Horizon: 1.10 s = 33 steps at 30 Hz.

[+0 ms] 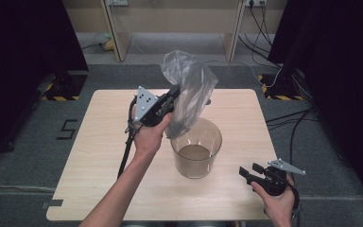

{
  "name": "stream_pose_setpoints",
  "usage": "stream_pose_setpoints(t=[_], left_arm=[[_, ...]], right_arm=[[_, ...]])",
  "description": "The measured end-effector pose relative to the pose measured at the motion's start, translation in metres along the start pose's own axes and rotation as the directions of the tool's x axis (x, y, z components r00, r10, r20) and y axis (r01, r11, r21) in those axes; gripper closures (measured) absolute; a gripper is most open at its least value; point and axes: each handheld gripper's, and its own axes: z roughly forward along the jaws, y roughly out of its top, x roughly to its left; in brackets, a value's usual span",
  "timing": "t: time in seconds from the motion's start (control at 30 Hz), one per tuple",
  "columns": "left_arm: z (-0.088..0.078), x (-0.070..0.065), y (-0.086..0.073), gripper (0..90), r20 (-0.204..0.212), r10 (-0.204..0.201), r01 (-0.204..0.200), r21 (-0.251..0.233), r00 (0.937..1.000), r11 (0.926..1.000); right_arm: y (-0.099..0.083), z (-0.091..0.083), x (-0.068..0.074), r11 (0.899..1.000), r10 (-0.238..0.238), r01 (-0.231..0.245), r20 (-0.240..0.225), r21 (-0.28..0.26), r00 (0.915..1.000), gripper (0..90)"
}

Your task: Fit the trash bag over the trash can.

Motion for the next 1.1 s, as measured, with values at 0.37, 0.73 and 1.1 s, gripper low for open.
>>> stream_pose_setpoints(t=[0.37,0.73,1.1], left_arm=[[0.012,-0.013,-0.015,89.9,0.020,-0.006,0.006,0.030,0.9998,0.9995],[0.020,-0.020,-0.032,89.9,0.022,-0.004,0.003,0.071,0.9997,0.9975],[0.024,-0.022,-0.052,89.8,0.024,0.005,-0.008,0.121,0.9997,0.9927]], right_arm=[[0.000,0.000,0.000,1.000,-0.001,0.001,-0.001,0.000,1.0000,33.1],[0.000,0.000,-0.001,1.000,-0.002,0.002,-0.002,0.000,1.0000,33.2],[0.000,-0.001,-0.001,1.000,-0.004,0.004,-0.001,-0.002,1.0000,33.1]])
